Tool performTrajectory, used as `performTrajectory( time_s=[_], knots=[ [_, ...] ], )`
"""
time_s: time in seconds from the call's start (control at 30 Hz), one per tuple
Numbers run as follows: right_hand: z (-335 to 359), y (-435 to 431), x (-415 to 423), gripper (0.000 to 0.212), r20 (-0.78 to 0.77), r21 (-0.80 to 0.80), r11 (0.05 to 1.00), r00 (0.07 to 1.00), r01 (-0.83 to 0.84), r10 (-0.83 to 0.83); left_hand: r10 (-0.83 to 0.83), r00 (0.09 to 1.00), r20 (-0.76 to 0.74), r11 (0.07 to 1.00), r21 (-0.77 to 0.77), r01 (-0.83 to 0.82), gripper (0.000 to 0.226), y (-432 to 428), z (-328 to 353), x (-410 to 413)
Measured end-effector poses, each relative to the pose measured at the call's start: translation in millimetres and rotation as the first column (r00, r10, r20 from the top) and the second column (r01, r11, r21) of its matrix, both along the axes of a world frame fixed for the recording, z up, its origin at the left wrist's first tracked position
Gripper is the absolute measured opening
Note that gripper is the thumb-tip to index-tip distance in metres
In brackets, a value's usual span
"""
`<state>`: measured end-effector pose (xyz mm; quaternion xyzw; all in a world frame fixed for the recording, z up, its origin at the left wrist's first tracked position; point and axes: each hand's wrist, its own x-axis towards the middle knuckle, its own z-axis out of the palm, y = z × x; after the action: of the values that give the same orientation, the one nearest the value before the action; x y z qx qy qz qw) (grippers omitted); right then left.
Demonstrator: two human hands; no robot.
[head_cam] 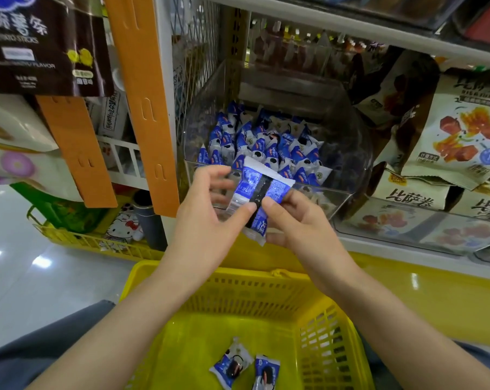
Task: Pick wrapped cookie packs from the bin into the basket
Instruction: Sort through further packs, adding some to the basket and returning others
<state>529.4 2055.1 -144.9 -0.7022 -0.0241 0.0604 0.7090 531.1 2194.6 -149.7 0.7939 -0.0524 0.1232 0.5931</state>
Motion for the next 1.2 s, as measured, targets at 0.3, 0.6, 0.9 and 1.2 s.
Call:
performTrajectory(
  time_s=[0.3,0.6,0.9,1.2],
  knots=[
    [-7,2,-2,0.013,-0.055,0.083,0.996,0.998,0.032,-0.028,-0.078,0.987,0.142,0.935,0.354,0.023,0.023,5,-5,-2],
    [-16,2,-1,0.003,0.101,-0.020,1.000,0.995,-0.011,0.013,-0.118,0.985,0.122,0.925,0.374,0.064,0.014,7,-7,-4],
    [-22,3,-6,0.020,0.233,-0.291,0.956,0.972,0.042,0.028,-0.094,0.991,0.094,0.913,0.405,0.048,0.020,5,-11,-5],
    [-25,4,-7,0.012,0.350,-0.427,0.900,0.934,0.091,0.071,-0.095,0.990,0.103,0.901,0.431,0.042,0.006,8,-9,-1]
  ],
)
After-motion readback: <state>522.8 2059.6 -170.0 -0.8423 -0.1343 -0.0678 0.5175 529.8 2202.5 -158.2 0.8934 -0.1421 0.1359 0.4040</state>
